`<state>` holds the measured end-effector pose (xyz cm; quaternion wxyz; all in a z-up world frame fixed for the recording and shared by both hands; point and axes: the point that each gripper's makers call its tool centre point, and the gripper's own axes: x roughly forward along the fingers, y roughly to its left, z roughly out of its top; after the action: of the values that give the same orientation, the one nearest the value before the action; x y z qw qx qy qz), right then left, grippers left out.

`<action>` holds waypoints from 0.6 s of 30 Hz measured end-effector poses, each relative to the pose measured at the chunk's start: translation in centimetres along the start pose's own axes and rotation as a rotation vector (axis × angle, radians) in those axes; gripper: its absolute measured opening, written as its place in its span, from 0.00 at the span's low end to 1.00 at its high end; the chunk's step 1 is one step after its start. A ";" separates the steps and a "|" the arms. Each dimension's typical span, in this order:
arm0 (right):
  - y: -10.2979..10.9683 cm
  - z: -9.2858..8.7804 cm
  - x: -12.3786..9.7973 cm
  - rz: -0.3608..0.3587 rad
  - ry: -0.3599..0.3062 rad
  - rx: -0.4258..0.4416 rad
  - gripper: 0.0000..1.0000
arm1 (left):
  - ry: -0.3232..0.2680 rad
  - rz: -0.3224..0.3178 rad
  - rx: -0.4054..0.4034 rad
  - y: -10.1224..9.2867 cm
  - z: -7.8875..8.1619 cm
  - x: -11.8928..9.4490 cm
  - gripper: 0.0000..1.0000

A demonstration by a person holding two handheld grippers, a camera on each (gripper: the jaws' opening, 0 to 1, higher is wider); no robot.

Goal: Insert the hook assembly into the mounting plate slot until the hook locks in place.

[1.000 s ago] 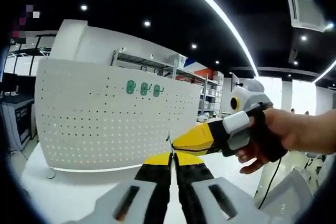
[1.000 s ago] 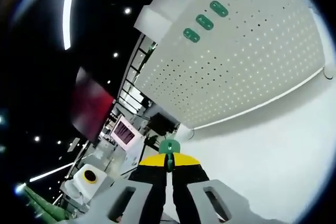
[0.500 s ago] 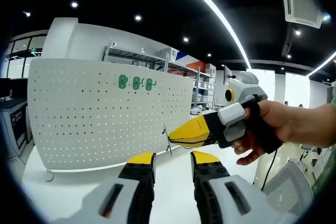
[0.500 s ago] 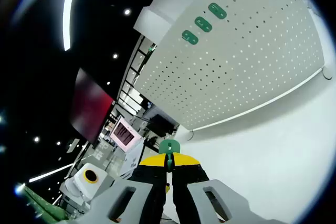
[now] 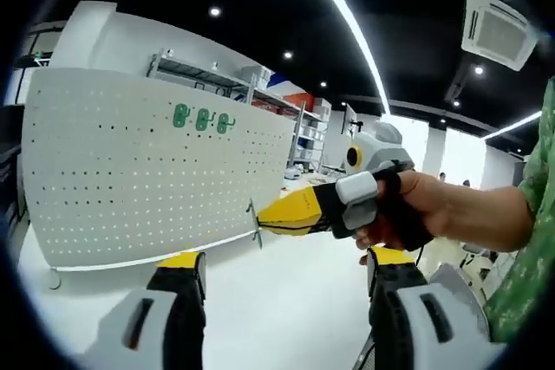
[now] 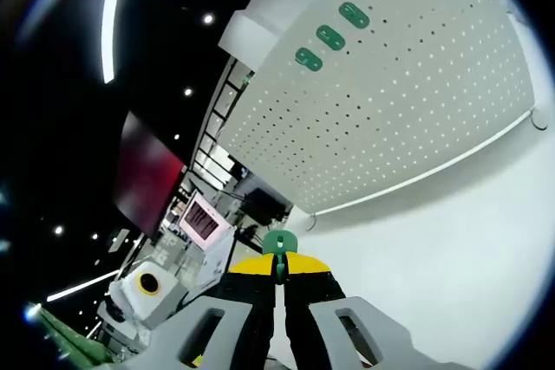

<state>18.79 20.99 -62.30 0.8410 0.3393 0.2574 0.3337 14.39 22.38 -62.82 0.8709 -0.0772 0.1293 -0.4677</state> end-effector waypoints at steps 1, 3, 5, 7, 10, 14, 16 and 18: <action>-0.1 0.0 0.0 -0.001 0.000 0.000 0.01 | 0.018 -0.030 0.008 -0.4 -0.3 -0.2 0.83; -0.1 0.0 0.1 -0.003 0.001 -0.001 0.01 | 0.021 -0.069 -0.006 -1.0 -0.3 -0.3 0.90; -0.2 0.0 0.1 -0.004 0.002 -0.002 0.01 | 0.022 -0.099 -0.004 -1.6 -0.2 -0.7 0.90; -0.3 0.0 0.1 -0.006 0.001 -0.005 0.01 | 0.020 -0.123 -0.004 -2.1 0.1 -1.0 0.92; -0.6 -0.1 0.2 -0.017 0.003 -0.015 0.01 | 0.020 -0.139 0.014 -2.6 0.4 -1.2 0.93; -0.9 -0.1 0.2 -0.028 0.007 -0.026 0.01 | 0.019 -0.141 0.035 -3.1 0.8 -1.9 0.91; -1.4 -0.1 0.2 -0.045 0.017 -0.049 0.01 | 0.021 -0.137 0.044 -3.1 0.8 -2.3 0.91; -1.5 0.0 0.3 -0.050 0.022 -0.056 0.01 | 0.024 -0.134 0.051 -2.9 0.8 -2.8 0.90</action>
<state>19.52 20.35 -63.53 0.8553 0.3055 0.2656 0.3234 10.81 23.14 -60.84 0.8378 -0.0579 0.1224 -0.5290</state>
